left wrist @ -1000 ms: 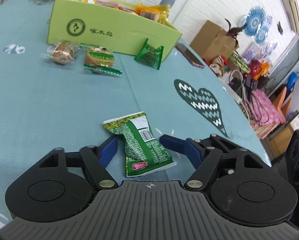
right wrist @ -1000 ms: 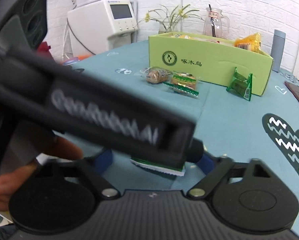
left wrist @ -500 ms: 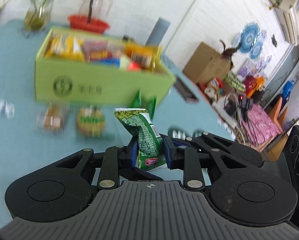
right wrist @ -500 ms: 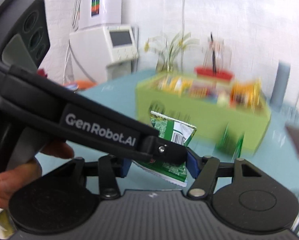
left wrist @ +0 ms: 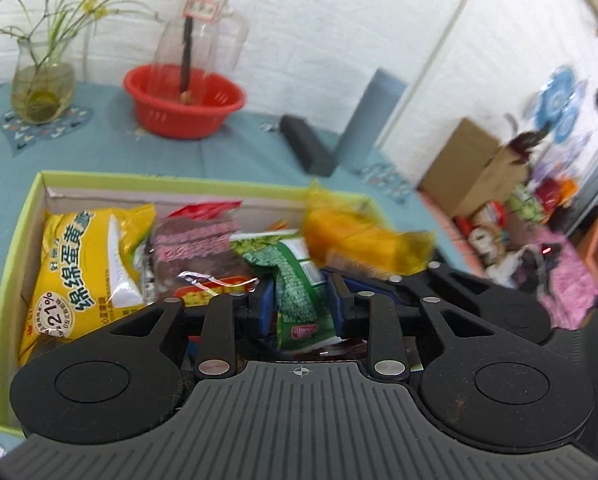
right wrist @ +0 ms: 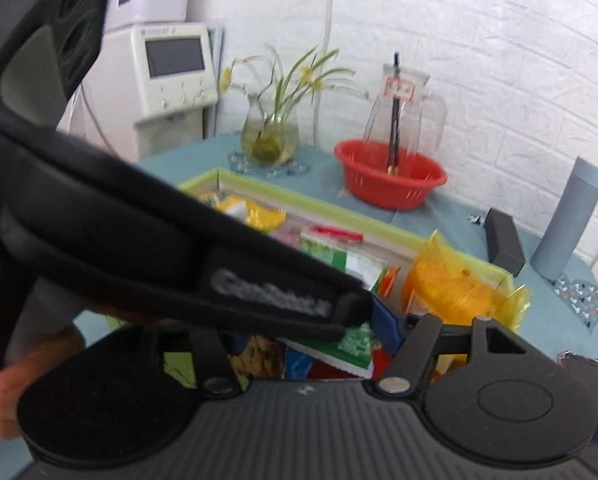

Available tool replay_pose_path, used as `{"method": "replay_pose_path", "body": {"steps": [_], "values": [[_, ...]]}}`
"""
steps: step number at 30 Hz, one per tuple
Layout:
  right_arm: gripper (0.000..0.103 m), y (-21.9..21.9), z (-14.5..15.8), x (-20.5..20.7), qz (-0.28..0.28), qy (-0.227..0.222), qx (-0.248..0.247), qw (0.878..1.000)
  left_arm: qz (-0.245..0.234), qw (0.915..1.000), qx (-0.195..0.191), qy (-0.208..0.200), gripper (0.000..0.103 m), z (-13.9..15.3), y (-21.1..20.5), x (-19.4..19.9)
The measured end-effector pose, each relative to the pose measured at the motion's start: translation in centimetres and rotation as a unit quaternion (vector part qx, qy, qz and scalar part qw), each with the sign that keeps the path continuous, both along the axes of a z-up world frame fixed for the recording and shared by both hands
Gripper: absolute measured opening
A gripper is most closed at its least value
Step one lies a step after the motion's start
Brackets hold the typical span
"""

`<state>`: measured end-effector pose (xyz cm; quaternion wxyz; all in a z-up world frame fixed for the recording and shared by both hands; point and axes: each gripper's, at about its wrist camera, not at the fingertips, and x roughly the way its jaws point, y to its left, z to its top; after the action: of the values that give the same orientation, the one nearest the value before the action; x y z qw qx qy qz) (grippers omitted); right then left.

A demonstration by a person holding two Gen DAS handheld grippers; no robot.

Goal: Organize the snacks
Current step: 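Lift the green-wrapped packet into the green box and open the left gripper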

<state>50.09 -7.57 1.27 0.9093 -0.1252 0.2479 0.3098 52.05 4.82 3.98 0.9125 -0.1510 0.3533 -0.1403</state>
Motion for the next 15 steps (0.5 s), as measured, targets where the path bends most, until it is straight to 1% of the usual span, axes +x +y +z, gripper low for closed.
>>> {"method": "replay_pose_path", "body": {"steps": [1, 2, 3, 4, 5, 6, 7, 12, 15], "values": [[0.074, 0.0, -0.2, 0.0, 0.001, -0.004, 0.0, 1.0, -0.002, 0.9999, -0.002, -0.013, 0.016, -0.3, 0.1, -0.2], [0.075, -0.2, -0.1, 0.0, 0.0, -0.005, 0.003, 1.0, 0.0, 0.9998, -0.003, -0.019, 0.027, -0.2, 0.3, -0.3], [0.079, -0.2, -0.1, 0.1, -0.004, -0.004, 0.004, 1.0, 0.004, 0.9997, -0.004, -0.023, 0.036, 0.0, 0.5, -0.4], [0.085, -0.3, 0.0, 0.1, -0.007, -0.005, 0.004, 1.0, 0.009, 0.9996, -0.003, -0.028, 0.049, 0.2, 0.5, -0.5], [0.09, -0.3, 0.2, -0.2, -0.006, -0.007, 0.008, 1.0, 0.013, 0.9994, 0.002, -0.034, 0.053, 0.5, 0.5, -0.8], [0.095, -0.3, 0.5, -0.4, -0.004, -0.008, 0.009, 1.0, 0.013, 0.9992, 0.008, -0.038, 0.053, 0.8, 0.4, -1.0], [0.093, -0.4, 0.7, -1.0, -0.001, -0.014, 0.011, 1.0, 0.012, 0.9991, 0.011, -0.04, 0.053, 1.0, 0.4, -1.3], [0.093, -1.0, 2.3, -4.2, -0.011, -0.049, 0.001, 0.999, 0.004, 0.9986, 0.002, -0.053, 0.057, 2.6, -0.1, -3.7], [0.094, -2.5, 3.1, -7.4, -0.016, -0.072, 0.008, 0.997, -0.002, 0.9975, 0.011, -0.069, 0.064, 3.9, -0.4, -6.1]]}}
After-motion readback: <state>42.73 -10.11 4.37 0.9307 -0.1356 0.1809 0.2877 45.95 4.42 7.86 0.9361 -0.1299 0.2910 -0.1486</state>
